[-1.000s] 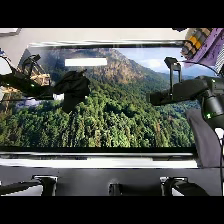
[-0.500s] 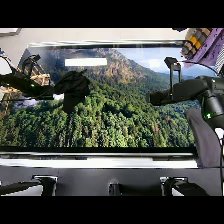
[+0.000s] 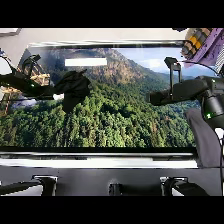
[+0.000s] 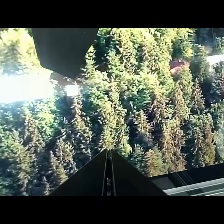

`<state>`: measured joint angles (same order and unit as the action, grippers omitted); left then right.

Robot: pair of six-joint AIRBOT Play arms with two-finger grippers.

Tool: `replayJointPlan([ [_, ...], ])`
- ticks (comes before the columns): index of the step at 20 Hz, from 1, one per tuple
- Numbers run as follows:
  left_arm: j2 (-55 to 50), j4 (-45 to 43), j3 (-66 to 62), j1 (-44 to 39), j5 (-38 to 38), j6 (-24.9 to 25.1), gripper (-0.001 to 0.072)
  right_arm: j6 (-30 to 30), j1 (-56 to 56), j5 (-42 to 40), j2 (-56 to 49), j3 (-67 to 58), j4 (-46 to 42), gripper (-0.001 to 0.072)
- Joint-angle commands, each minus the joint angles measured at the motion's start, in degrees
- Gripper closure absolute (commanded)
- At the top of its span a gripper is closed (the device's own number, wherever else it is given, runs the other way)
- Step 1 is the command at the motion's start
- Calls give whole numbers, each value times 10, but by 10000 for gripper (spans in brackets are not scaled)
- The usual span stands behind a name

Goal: Fold the clothes and pants, and hang the long-sleeved shirts on hangers.

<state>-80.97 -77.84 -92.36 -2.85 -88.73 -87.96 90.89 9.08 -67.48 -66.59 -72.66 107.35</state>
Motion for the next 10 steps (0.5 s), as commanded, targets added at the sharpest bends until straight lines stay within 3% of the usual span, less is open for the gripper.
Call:
replayJointPlan([
  [1,-2,0,0,0,0,0,688,0,0,0,0,0,0,677],
  [2,-2,0,0,0,2,0,686,0,0,0,0,-1,0,677],
  [3,-2,0,0,0,12,0,630,0,0,0,0,0,0,677],
  [4,-3,0,0,0,29,-10,374,0,0,0,0,-1,0,677],
  [5,-4,-1,0,0,49,-25,45,0,0,0,0,0,0,677],
  [6,-6,-3,0,0,79,-40,-13,0,0,0,0,-1,0,677],
  [10,-48,-2,0,-1,237,-53,-13,0,0,0,0,-1,0,677],
])
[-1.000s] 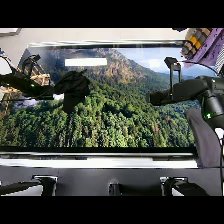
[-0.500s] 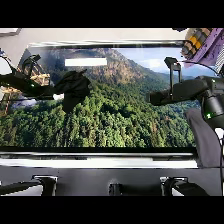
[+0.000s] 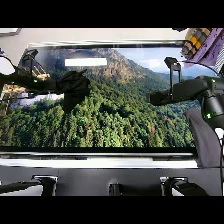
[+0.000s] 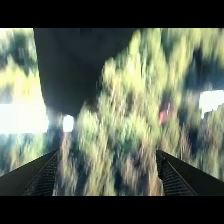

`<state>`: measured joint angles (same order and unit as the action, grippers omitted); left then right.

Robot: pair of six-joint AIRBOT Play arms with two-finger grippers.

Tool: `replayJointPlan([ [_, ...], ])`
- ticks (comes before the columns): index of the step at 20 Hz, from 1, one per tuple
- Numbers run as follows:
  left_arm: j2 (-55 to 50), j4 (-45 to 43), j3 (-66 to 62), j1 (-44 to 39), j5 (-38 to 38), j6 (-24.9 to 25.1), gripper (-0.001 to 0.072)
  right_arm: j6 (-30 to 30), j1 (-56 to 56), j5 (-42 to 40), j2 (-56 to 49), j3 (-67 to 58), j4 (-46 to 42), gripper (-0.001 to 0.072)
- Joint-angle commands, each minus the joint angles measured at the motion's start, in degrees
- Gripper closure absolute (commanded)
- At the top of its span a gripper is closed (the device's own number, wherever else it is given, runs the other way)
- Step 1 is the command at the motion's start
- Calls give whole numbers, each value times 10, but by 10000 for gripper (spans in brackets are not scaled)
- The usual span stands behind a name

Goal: Fold the clothes and pants, and hang the long-sleeved shirts on hangers.

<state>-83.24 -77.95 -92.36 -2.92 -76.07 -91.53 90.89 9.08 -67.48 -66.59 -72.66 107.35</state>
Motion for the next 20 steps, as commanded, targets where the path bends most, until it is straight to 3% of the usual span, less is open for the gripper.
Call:
replayJointPlan([
  [1,-46,-2,0,0,141,-17,-13,0,0,0,0,0,0,677],
  [6,-169,-3,-1,0,247,-30,-13,0,0,3,0,0,0,677],
  [10,-239,4,-4,1,279,-61,-5,-1,0,14,0,0,1,677],
  [11,-246,17,-6,1,279,-64,142,-7,0,14,0,-1,2,677],
  [13,-245,47,-12,1,276,-59,637,-42,0,12,0,-1,7,677],
  [14,-242,61,-21,1,268,-48,689,-63,0,11,0,-1,8,677],
  [16,-238,92,-54,0,226,-25,690,-80,0,9,1,-1,11,677],
  [20,-224,167,-118,-37,74,-14,691,-80,0,-45,25,-1,6,677],
])
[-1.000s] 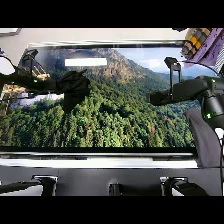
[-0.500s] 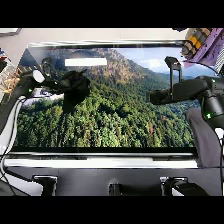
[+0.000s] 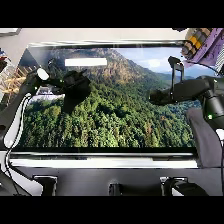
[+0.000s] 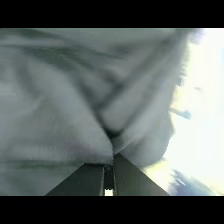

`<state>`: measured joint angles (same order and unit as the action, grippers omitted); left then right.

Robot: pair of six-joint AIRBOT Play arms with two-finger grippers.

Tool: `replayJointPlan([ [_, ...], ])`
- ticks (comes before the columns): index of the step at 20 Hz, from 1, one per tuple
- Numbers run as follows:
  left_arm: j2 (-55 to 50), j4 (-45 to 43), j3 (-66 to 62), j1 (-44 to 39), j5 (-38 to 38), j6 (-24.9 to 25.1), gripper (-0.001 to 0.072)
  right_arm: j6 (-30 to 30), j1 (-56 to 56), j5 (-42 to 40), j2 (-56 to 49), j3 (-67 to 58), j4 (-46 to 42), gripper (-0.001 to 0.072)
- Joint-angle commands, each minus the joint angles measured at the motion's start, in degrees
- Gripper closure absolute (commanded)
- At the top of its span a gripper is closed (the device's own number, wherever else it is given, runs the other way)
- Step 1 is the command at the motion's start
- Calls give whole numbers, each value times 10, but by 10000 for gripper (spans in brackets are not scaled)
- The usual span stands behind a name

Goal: Fold the clothes and pants, and hang the long-sleeved shirts on hangers.

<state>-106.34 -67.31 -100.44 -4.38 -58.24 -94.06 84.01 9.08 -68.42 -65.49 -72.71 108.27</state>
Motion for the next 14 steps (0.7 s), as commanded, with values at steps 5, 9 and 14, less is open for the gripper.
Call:
replayJointPlan([
  [5,41,95,-39,-186,-190,4,691,-11,0,-124,82,-1,-59,677],
  [9,15,95,-39,-324,-129,-59,691,-14,0,-190,150,-1,-125,677],
  [14,-62,97,-39,-416,-63,-91,688,-13,0,-227,229,-1,-213,677],
])
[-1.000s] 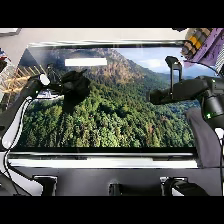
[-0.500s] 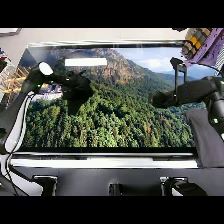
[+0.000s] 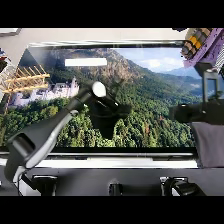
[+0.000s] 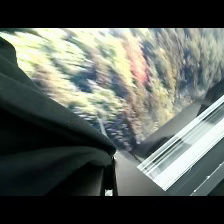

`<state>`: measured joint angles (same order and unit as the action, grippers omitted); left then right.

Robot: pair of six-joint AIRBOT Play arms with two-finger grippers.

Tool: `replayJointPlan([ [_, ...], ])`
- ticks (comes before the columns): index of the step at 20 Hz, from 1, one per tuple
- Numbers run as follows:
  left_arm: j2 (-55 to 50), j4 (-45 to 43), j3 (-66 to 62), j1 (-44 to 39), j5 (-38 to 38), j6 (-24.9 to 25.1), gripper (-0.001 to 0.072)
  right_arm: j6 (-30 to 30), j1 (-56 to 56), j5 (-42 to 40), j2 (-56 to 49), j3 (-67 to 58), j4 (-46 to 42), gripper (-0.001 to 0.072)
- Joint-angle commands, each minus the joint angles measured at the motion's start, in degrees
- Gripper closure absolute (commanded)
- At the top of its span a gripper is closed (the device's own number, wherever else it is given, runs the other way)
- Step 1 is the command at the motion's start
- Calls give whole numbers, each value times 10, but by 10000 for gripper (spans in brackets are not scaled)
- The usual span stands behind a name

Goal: Fold the clothes and pants, and hang the long-sleeved shirts on hangers.

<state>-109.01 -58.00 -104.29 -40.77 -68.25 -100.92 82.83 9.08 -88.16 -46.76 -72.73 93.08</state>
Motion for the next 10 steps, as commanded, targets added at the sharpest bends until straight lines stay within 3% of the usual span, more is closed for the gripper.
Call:
replayJointPlan([
  [1,-38,7,-1,-54,38,-21,663,-1,0,-37,50,0,-74,679],
  [3,-24,6,-1,-37,31,-6,359,-2,0,-55,57,0,-77,677],
  [4,-9,6,-1,-19,19,9,259,-30,0,-49,56,0,-68,677],
  [6,30,-10,-1,30,-23,25,248,-134,0,-17,49,0,-47,639],
  [7,53,-27,-1,58,-47,26,248,-169,0,13,40,0,-19,545],
  [8,78,-52,-1,87,-71,26,248,-198,0,43,27,0,15,502],
  [10,134,-99,-1,152,-118,30,248,-225,0,104,-12,0,88,500],
])
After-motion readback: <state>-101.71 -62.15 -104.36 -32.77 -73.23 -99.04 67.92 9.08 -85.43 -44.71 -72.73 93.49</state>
